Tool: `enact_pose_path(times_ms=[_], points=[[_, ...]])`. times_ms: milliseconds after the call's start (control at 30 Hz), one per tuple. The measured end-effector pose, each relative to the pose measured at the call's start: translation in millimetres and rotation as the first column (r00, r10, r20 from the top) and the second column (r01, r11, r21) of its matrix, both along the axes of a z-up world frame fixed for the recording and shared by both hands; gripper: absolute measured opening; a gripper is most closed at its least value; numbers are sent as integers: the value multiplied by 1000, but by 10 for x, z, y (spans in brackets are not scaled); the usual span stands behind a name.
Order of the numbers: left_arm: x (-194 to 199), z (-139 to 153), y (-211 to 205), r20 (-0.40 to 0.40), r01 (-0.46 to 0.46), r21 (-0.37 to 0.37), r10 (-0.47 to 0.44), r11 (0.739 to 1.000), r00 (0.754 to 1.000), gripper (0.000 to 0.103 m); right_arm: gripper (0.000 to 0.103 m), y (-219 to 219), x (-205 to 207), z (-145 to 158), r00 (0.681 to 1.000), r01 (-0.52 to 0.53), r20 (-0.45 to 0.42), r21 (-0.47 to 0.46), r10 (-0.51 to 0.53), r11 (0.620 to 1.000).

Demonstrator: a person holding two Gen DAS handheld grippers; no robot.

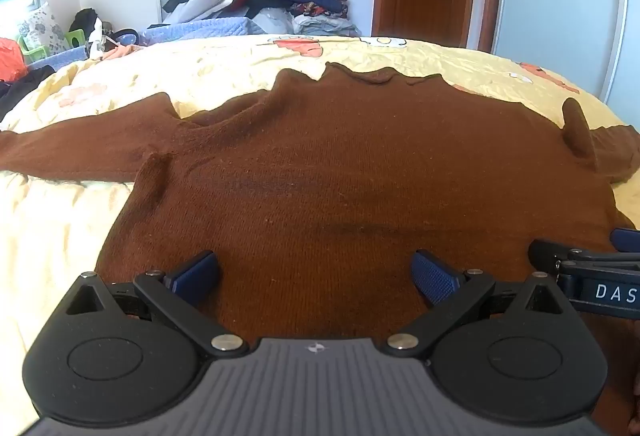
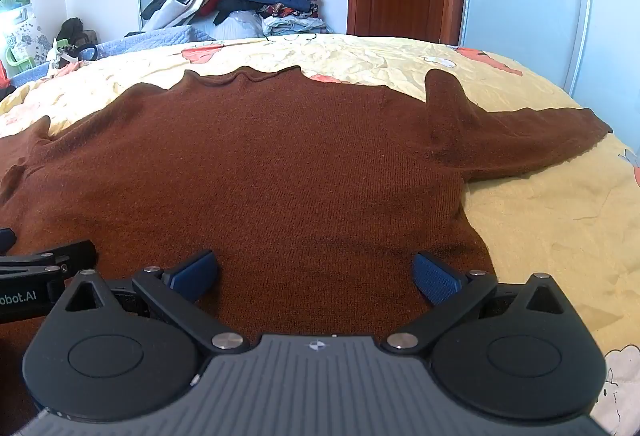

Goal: Fold small clothes

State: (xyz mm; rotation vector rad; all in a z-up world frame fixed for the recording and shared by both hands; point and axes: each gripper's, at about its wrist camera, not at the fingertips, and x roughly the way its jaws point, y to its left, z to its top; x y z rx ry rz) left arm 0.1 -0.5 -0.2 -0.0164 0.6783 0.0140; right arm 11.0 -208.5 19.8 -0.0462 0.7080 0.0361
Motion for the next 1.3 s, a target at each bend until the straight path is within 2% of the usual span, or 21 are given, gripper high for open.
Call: enact_pose_path(times_ms=[1300], points=[[-11,16,-31,-4,-7,8,7,1000,1000,103,103,-10,1,5,1000,0,-2,-2,0,1000]])
